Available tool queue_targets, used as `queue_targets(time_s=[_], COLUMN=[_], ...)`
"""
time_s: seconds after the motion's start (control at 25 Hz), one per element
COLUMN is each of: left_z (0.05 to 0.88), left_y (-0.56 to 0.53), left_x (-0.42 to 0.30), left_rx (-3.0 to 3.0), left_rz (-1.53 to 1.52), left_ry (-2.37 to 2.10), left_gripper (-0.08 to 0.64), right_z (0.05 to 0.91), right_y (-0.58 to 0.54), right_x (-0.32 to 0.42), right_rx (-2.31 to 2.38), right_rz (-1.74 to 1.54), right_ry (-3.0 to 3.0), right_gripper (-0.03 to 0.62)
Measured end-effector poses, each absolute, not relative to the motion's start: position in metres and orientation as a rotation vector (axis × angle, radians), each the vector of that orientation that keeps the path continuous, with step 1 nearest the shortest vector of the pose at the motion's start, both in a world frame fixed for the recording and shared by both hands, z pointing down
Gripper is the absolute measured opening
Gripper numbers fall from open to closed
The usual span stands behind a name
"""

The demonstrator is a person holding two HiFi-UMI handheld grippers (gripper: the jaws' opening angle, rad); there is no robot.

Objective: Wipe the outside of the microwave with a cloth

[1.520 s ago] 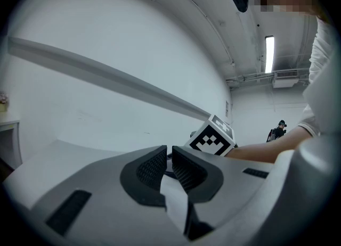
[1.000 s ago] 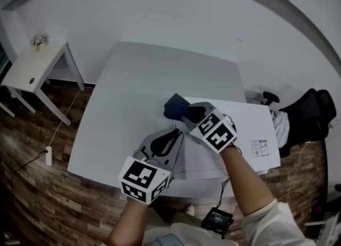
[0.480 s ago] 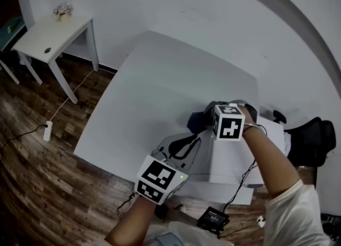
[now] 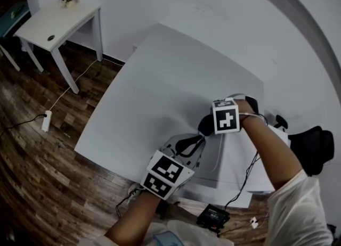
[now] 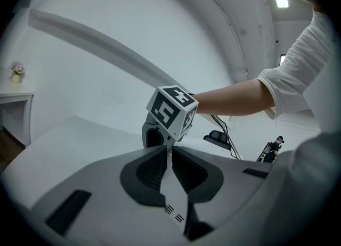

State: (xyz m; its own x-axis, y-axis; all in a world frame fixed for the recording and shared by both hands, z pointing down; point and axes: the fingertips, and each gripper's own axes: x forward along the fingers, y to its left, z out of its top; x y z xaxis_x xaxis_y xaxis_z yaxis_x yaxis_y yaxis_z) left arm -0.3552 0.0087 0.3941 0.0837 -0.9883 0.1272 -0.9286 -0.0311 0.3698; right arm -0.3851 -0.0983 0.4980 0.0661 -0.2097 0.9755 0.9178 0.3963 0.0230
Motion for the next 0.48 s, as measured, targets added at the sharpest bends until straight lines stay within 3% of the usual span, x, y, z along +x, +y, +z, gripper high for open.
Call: queue_targets(time_s=[0.48], left_z=[0.424], left_y=[0.014], left_x=[-0.368], left_rx=[1.963], left_rz=[-0.194], left_ry=[-1.823], left_gripper=[0.018], right_z=[0.517], right_y=[-0.091], right_x=[-0.367], right_rx=[-0.763], right_rz=[-0.995], right_ry=[-1.03], right_gripper=[0.104])
